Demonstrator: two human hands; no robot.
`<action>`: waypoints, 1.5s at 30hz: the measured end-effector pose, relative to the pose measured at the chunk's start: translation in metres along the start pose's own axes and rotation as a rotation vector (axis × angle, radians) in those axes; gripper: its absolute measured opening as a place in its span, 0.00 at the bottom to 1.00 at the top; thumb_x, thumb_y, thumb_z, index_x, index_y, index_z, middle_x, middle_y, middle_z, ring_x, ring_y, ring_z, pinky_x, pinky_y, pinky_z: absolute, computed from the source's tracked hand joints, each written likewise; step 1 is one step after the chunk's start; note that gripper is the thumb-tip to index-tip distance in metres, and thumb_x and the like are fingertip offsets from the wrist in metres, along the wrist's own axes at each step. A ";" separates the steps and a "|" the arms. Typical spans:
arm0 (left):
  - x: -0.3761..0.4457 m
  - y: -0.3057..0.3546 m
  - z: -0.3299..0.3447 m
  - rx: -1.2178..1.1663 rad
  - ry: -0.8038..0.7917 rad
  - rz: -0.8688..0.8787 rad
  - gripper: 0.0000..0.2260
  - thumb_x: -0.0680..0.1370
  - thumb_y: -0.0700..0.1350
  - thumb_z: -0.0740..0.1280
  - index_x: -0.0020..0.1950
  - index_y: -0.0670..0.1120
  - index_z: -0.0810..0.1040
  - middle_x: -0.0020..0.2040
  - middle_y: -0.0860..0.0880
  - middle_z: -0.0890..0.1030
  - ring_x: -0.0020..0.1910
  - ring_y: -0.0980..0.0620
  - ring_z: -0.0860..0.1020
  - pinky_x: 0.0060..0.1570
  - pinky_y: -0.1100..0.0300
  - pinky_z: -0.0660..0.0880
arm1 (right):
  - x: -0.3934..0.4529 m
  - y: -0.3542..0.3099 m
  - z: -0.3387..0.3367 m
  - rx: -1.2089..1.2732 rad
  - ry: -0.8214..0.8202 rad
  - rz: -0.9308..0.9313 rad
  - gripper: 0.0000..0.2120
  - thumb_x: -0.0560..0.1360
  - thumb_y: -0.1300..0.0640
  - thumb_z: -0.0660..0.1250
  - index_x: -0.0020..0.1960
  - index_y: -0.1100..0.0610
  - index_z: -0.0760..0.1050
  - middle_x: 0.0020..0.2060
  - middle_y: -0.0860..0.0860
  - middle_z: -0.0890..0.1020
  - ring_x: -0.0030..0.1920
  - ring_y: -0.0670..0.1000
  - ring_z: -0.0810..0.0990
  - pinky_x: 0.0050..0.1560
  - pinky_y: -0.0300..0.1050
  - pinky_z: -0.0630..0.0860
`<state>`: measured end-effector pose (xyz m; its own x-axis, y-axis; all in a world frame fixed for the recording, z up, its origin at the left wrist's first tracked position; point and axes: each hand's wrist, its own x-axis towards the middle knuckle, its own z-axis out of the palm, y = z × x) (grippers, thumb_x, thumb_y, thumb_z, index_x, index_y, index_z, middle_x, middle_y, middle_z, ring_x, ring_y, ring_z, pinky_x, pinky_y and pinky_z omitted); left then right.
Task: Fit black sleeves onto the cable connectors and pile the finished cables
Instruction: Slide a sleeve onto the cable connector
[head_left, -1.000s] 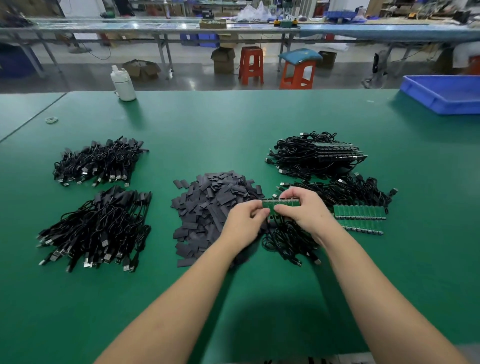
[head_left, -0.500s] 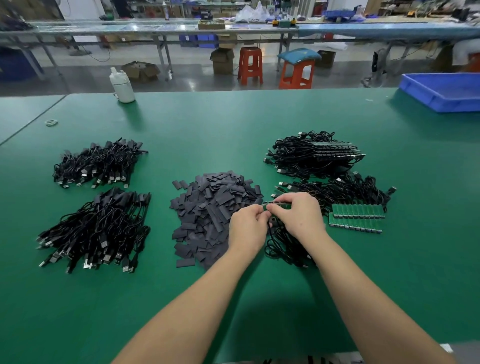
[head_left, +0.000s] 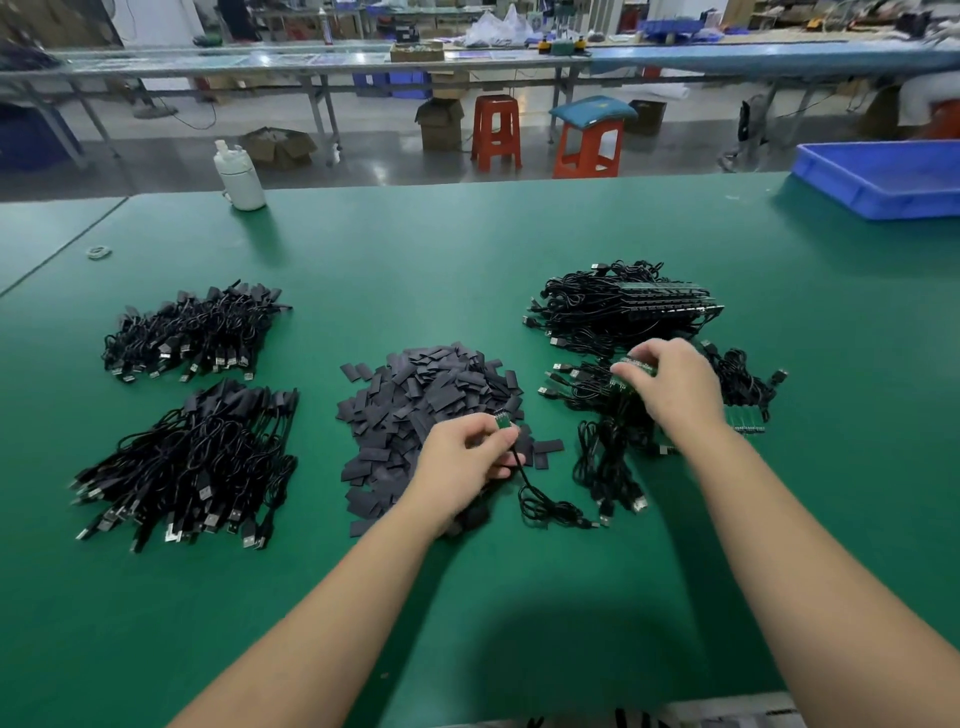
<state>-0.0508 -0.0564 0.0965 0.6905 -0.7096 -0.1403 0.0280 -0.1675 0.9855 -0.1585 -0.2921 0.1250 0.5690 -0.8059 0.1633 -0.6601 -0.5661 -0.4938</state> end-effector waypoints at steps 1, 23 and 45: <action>-0.002 0.002 -0.003 0.087 -0.013 0.042 0.06 0.78 0.43 0.70 0.43 0.42 0.80 0.37 0.51 0.82 0.39 0.54 0.82 0.42 0.62 0.78 | 0.003 0.002 -0.001 -0.056 0.006 0.000 0.21 0.76 0.43 0.70 0.62 0.55 0.78 0.58 0.55 0.79 0.56 0.55 0.77 0.53 0.51 0.74; 0.004 -0.032 -0.090 0.880 0.150 0.335 0.07 0.76 0.42 0.71 0.50 0.54 0.82 0.45 0.57 0.79 0.46 0.56 0.77 0.50 0.60 0.74 | -0.090 -0.054 0.092 0.666 -0.913 -0.066 0.14 0.84 0.55 0.60 0.47 0.60 0.80 0.30 0.50 0.77 0.27 0.45 0.73 0.28 0.39 0.73; -0.012 -0.053 -0.126 0.320 0.155 -0.001 0.09 0.80 0.39 0.67 0.54 0.52 0.81 0.36 0.50 0.84 0.28 0.55 0.77 0.29 0.64 0.72 | -0.099 -0.031 0.121 0.793 -0.854 0.013 0.07 0.81 0.56 0.67 0.54 0.53 0.83 0.41 0.49 0.86 0.27 0.44 0.68 0.28 0.38 0.71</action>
<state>0.0311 0.0473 0.0577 0.7928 -0.6012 -0.1005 -0.1823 -0.3912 0.9021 -0.1344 -0.1739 0.0208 0.9089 -0.2613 -0.3251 -0.3485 -0.0477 -0.9361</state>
